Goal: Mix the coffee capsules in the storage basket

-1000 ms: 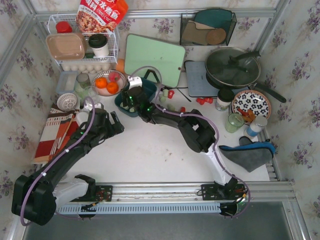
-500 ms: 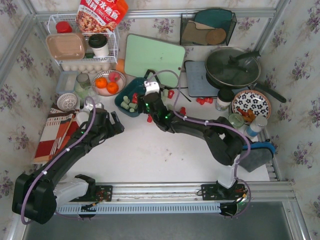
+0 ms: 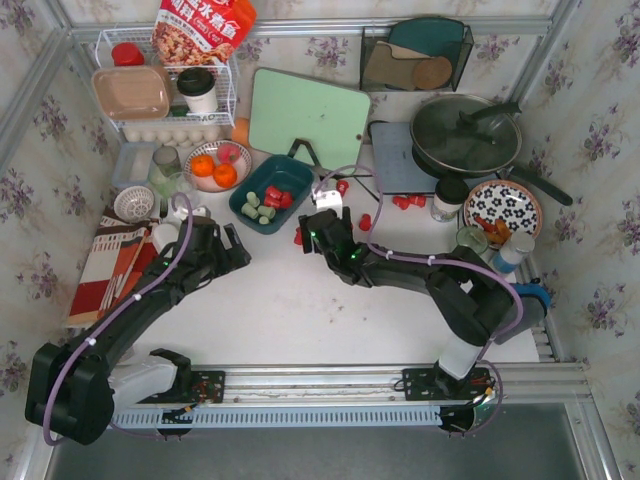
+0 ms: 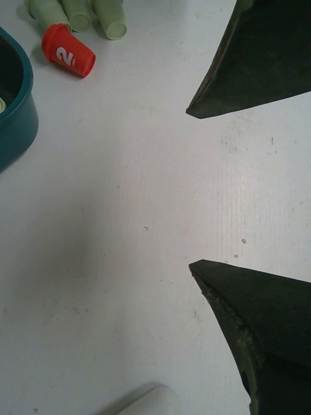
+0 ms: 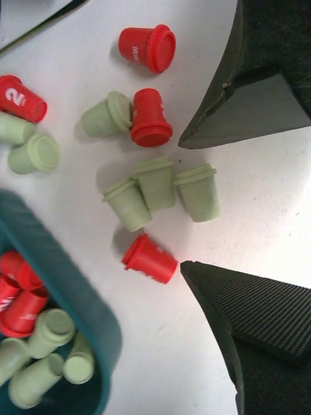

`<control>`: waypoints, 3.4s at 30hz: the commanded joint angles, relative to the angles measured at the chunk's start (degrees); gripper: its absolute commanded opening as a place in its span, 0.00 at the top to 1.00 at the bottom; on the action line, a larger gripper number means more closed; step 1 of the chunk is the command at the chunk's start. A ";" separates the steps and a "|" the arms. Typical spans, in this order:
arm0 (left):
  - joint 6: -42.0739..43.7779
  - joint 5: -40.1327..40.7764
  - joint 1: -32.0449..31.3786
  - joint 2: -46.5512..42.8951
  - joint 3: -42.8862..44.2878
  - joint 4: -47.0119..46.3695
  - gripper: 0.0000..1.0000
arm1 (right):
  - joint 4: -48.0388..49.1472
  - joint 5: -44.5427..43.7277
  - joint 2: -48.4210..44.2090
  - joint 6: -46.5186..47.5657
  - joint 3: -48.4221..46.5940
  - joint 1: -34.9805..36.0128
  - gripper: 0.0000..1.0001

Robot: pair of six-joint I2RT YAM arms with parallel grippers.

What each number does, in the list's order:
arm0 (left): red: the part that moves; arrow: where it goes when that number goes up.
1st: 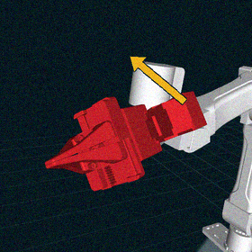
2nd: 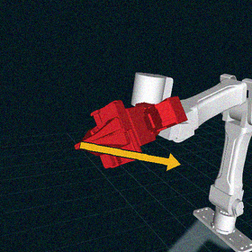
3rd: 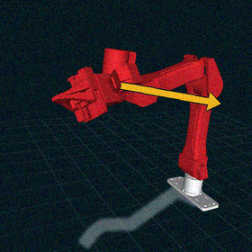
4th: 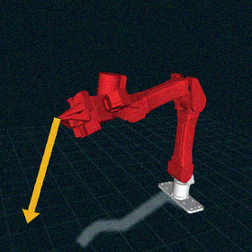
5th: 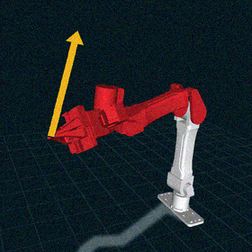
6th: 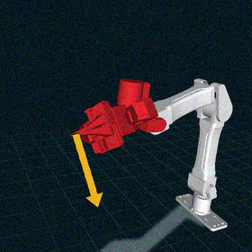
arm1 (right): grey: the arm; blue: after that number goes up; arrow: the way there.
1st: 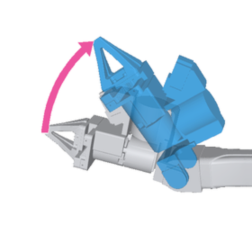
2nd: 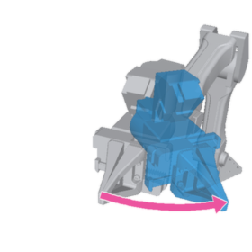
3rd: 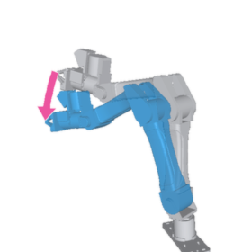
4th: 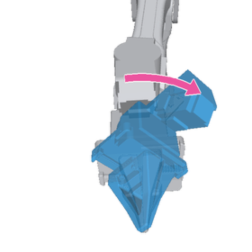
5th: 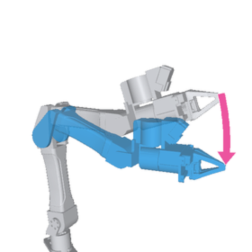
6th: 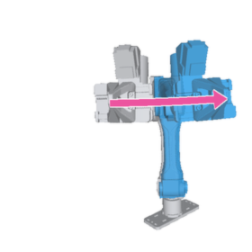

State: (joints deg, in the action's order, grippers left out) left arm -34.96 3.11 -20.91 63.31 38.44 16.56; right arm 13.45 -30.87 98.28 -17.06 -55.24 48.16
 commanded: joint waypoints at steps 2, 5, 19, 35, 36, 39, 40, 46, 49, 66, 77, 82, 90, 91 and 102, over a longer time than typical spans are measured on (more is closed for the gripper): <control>0.11 -0.92 -0.06 0.43 0.43 -2.05 0.08 | -0.18 4.00 0.10 4.81 1.80 -0.01 0.21; 0.15 -1.00 0.02 0.87 0.51 -2.19 0.08 | -0.46 6.00 1.06 7.15 1.83 0.00 0.20; 0.32 -1.60 0.01 2.39 1.03 -2.15 0.07 | -4.98 4.34 9.16 9.42 -3.17 0.00 0.20; 0.33 -2.50 -0.01 1.99 1.16 -1.80 0.08 | -1.25 7.98 11.80 11.32 -3.72 -0.89 0.22; 0.33 -2.42 0.03 1.92 1.12 -1.79 0.08 | -1.62 8.00 12.20 11.24 -4.07 -0.96 0.22; 0.32 -2.46 -0.01 1.82 1.16 -1.70 0.07 | -1.55 8.19 12.32 10.74 -3.89 -0.95 0.23; 0.33 -2.54 -0.01 1.77 1.14 -1.70 0.07 | -1.44 8.27 12.27 10.66 -3.72 -0.97 0.23; 0.33 -2.76 0.00 1.91 1.20 -1.70 0.08 | -1.67 8.37 11.25 9.26 -2.54 -0.99 0.31; 0.33 -2.69 0.02 1.74 1.20 -1.61 0.07 | -1.08 8.71 10.31 7.91 -1.37 -0.99 0.38; -0.04 -3.37 -0.01 2.33 1.15 -2.11 0.08 | 0.64 14.08 3.66 6.50 -3.66 -0.96 0.55; 0.47 -2.22 -0.01 2.82 1.24 -1.99 0.08 | 6.93 17.69 13.52 12.42 -19.60 -0.97 0.57; 0.68 -1.89 -0.01 1.90 1.14 -1.79 0.08 | 6.42 16.89 18.87 14.08 -26.83 -0.98 0.57; 0.55 -2.40 -0.01 1.38 1.03 -1.88 0.08 | 7.55 16.92 25.10 14.03 -31.60 -0.96 0.56; 0.58 -2.41 -0.01 1.30 1.03 -1.86 0.08 | 7.55 17.02 25.68 13.92 -32.00 -0.96 0.55; 0.59 -2.32 -0.01 1.21 0.94 -1.97 0.08 | 6.54 16.66 26.48 13.65 -32.76 -0.97 0.38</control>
State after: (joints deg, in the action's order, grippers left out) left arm -34.89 0.67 -20.95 64.47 39.20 15.31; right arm 18.94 -13.56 124.99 -3.97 -87.55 47.13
